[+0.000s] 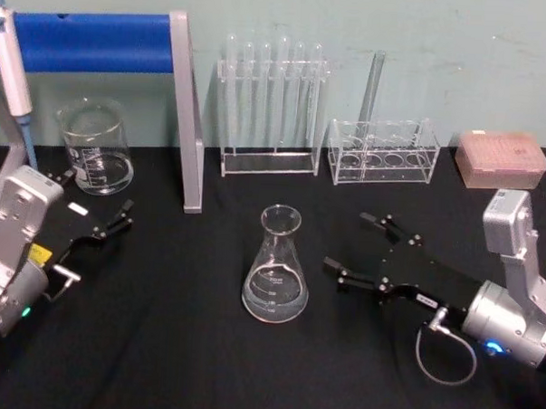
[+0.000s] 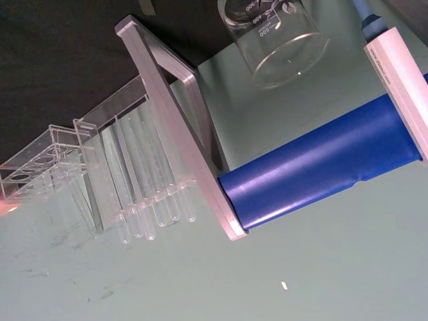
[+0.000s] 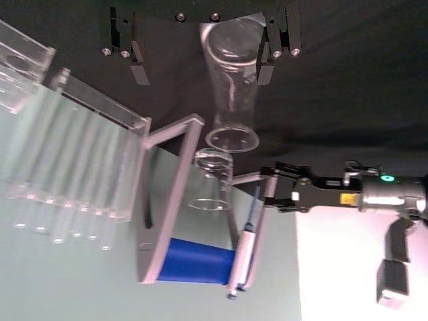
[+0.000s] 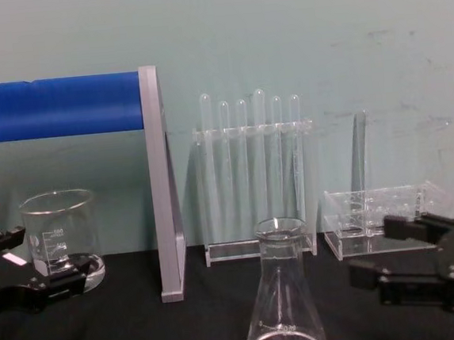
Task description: Grasp the erlenmeyer flask with one hand, shake it three times, then place it back.
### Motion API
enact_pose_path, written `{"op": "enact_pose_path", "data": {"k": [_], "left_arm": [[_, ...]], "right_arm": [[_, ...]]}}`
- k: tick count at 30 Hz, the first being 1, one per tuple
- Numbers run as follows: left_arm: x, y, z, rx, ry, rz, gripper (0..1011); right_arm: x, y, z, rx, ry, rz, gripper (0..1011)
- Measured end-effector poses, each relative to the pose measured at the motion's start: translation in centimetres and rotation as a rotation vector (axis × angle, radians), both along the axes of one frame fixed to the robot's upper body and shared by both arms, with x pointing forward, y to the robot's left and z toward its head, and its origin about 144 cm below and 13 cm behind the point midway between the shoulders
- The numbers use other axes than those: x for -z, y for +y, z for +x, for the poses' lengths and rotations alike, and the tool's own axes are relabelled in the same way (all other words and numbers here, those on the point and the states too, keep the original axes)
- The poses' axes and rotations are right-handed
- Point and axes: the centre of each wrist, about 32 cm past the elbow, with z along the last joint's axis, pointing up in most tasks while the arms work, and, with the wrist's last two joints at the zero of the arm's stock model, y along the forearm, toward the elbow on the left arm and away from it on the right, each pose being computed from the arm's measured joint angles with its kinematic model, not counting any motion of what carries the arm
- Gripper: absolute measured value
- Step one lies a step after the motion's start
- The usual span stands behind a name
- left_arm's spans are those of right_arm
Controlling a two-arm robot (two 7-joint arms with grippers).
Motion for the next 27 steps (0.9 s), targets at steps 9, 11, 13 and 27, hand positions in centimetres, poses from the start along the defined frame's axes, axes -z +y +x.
{"op": "enact_pose_path", "data": {"k": [9,11,13,27], "left_arm": [[0.0,0.0,0.0,0.0,0.0,0.0,1001],[0.0,0.0,0.0,0.0,0.0,0.0,1001],[0.0,0.0,0.0,0.0,0.0,0.0,1001],[0.0,0.0,0.0,0.0,0.0,0.0,1001]], "right_arm": [[0.5,1.4,1.6,-0.088,0.018,0.019,1003],[0.6,1.8,2.1,-0.102,0.026,0.023,1003],[0.6,2.0,2.4,-0.108,0.03,0.025,1003],[1.1,4.0,5.1,-0.149,0.053,0.018,1003]]}}
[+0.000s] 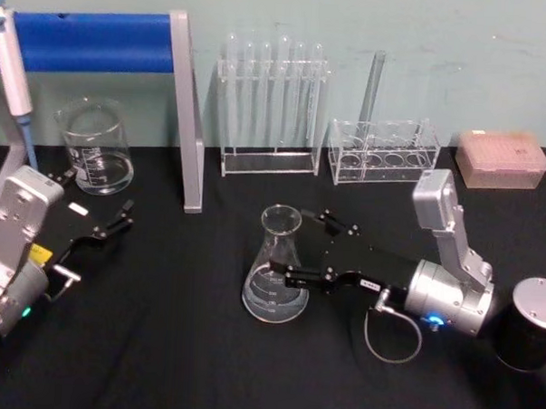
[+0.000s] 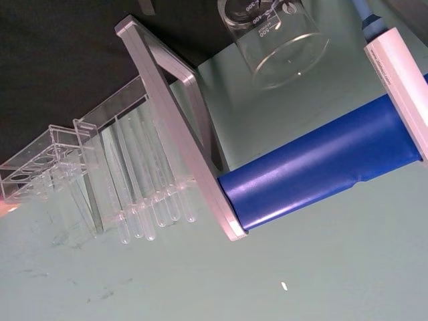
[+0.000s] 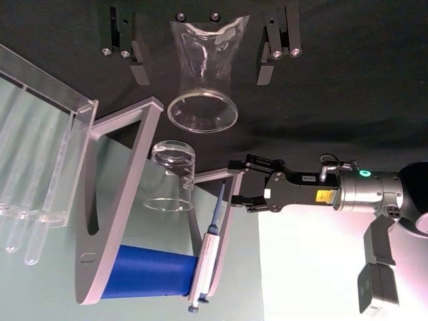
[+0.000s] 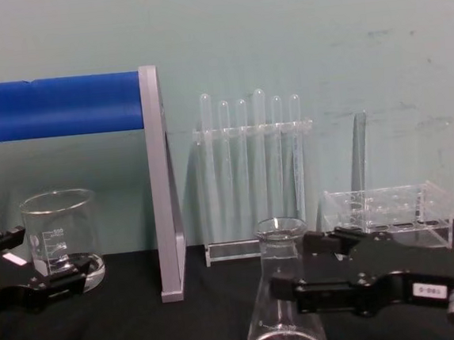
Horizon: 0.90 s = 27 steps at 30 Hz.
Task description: Grasp the erlenmeyer flask with one hand, shake it three times, then place it back.
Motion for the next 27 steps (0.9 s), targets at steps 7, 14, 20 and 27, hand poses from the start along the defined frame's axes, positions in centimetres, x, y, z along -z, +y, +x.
{"op": "enact_pose_path", "data": {"k": [7,14,20,27], "left_arm": [[0.0,0.0,0.0,0.0,0.0,0.0,1001],[0.0,0.0,0.0,0.0,0.0,0.0,1001],[0.0,0.0,0.0,0.0,0.0,0.0,1001],[0.0,0.0,0.0,0.0,0.0,0.0,1001]], "right_arm": [[0.2,1.0,1.1,-0.019,0.005,-0.003,1002],[0.1,1.4,1.6,-0.024,0.002,-0.009,1003],[0.0,1.5,1.7,-0.021,-0.003,-0.016,1003],[0.1,1.4,1.7,-0.02,-0.002,-0.015,1003]]}}
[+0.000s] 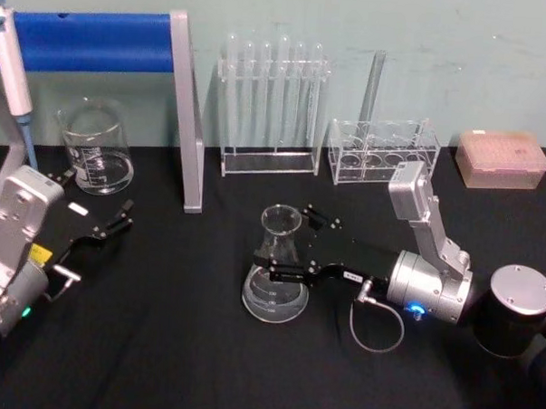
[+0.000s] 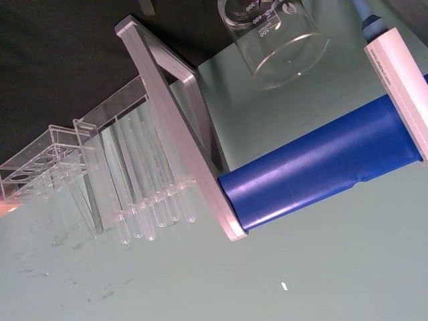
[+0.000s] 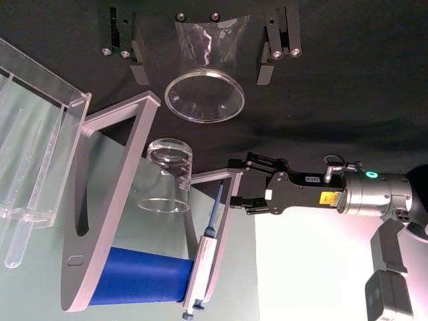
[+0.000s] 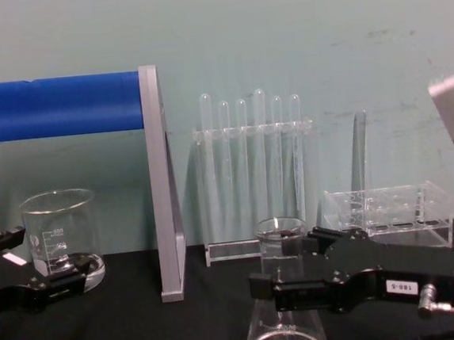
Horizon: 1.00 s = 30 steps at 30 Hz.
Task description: Grasp the erlenmeyer flask with one hand, shake it three times, then place it back.
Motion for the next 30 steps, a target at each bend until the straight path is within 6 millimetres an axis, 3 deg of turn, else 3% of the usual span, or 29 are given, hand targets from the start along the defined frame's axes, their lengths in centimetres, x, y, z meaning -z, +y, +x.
{"op": "enact_pose_path", "data": {"k": [13,21,30], "left_arm": [[0.0,0.0,0.0,0.0,0.0,0.0,1001],[0.0,0.0,0.0,0.0,0.0,0.0,1001],[0.0,0.0,0.0,0.0,0.0,0.0,1001]], "right_arm": [[0.02,-0.03,-0.03,0.001,0.001,0.002,992],[0.0,-0.03,-0.03,0.001,0.001,0.003,820],[0.0,-0.02,-0.03,0.001,0.0,0.003,534]]}}
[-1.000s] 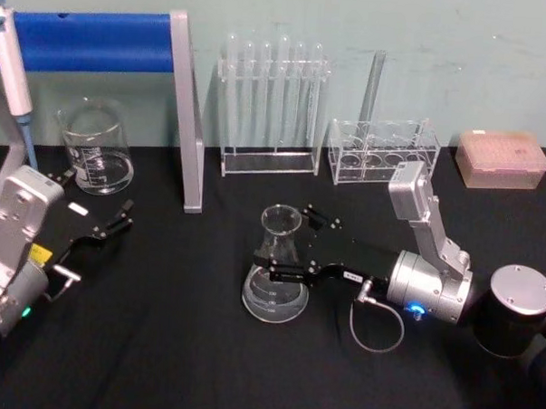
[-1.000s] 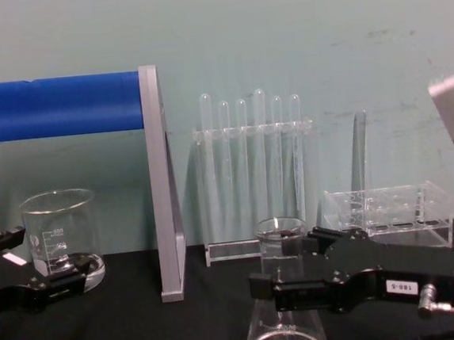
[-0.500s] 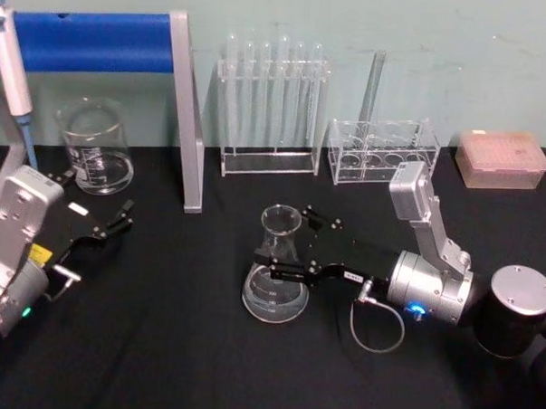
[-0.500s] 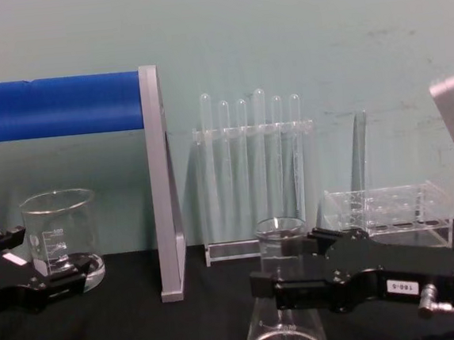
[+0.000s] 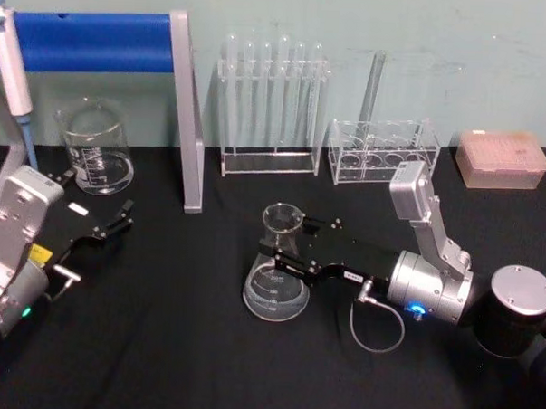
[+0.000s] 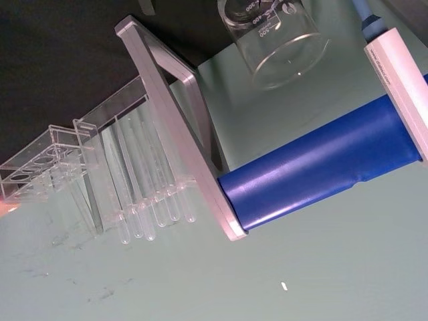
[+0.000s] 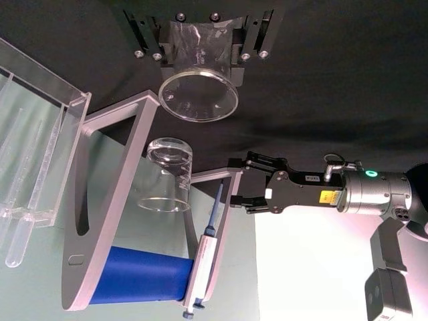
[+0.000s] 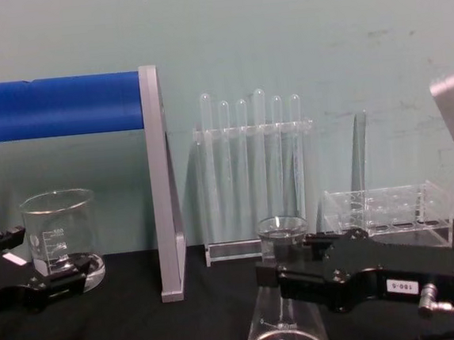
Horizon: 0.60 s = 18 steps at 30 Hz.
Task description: Grasp the erlenmeyer flask with one hand, shake it three times, then place it back.
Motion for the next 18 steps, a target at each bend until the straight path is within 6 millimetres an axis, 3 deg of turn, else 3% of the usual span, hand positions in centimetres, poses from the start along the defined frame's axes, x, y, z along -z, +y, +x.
{"op": "enact_pose_path", "data": {"k": [2,4,18], "left_arm": [[0.0,0.0,0.0,0.0,0.0,0.0,1001],[0.0,0.0,0.0,0.0,0.0,0.0,1001],[0.0,0.0,0.0,0.0,0.0,0.0,1001]], "right_arm": [[0.0,0.0,0.0,0.0,0.0,0.0,461],[0.0,0.0,0.0,0.0,0.0,0.0,450],[0.0,0.0,0.0,0.0,0.0,0.0,450]]}}
